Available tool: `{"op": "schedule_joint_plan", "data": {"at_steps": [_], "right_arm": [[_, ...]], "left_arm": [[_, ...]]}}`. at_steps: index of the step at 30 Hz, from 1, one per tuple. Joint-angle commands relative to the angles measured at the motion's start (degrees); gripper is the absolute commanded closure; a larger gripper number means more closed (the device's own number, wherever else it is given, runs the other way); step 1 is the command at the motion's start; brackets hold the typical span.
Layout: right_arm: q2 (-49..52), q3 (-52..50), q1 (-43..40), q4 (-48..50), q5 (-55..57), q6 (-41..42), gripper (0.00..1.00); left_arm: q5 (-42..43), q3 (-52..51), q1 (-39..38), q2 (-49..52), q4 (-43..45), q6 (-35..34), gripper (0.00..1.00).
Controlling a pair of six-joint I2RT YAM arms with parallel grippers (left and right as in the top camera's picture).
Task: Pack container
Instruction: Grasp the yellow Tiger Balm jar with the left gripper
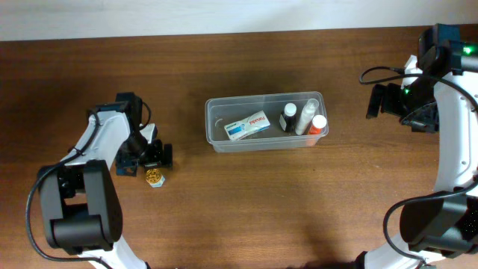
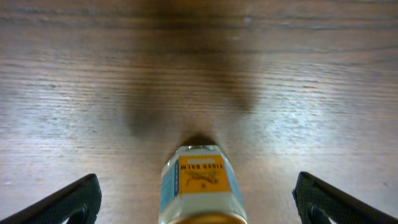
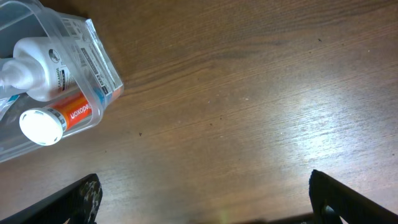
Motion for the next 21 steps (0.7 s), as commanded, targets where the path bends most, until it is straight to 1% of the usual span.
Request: {"op": "schedule_joint_plan", "data": {"at_steps": [1, 3, 5, 6, 7, 9, 12, 13, 18, 21], "right_arm": [[-0.15, -0.20, 0.20, 0.00, -0.52, -0.17, 0.02], [-0.15, -0.20, 0.20, -0.02, -0.52, -0.17, 0.02], [-0.15, -0.20, 0.20, -0.02, -0.52, -0.17, 0.02], [-0.15, -0.20, 0.20, -0.02, -0.52, -0.17, 0.02], [-0.15, -0.20, 0.20, -0.02, -0.52, -0.17, 0.02], [-0.15, -0.20, 0.20, -0.02, -0.52, -0.17, 0.02], [-0.15, -0.20, 0.20, 0.00, -0.52, -0.17, 0.02], [-0.15, -0.20, 0.20, 0.00, -0.52, -0.17, 0.02], [-0.15, -0.20, 0.20, -0.02, -0.52, -0.17, 0.02], [-0.15, -0.20, 0.20, -0.02, -0.52, -0.17, 0.02]], "left_arm": [[0.63, -2.12, -0.02, 0.44, 0.74, -1.46, 0.01], [0.63, -2.49, -0.02, 0.44, 0.76, -1.46, 0.03], [0.63, -2.51, -0.02, 0.44, 0.87, -1.44, 0.11], [0.63, -2.51, -0.02, 0.44, 0.92, -1.44, 0.29], [0.63, -2.51, -0.02, 0.44, 1.03, -1.44, 0.36], [0.63, -2.51, -0.02, 0.44, 1.07, -1.44, 0.44], [0.63, -2.51, -0.02, 0.44, 1.03, -1.44, 0.52], [0.66, -2.51, -0.02, 0.44, 1.03, -1.44, 0.57], [0.66, -2.51, -0.02, 0.44, 0.85, -1.44, 0.62], [0.66, -2.38, -0.02, 0.44, 0.87, -1.42, 0.62]]}}
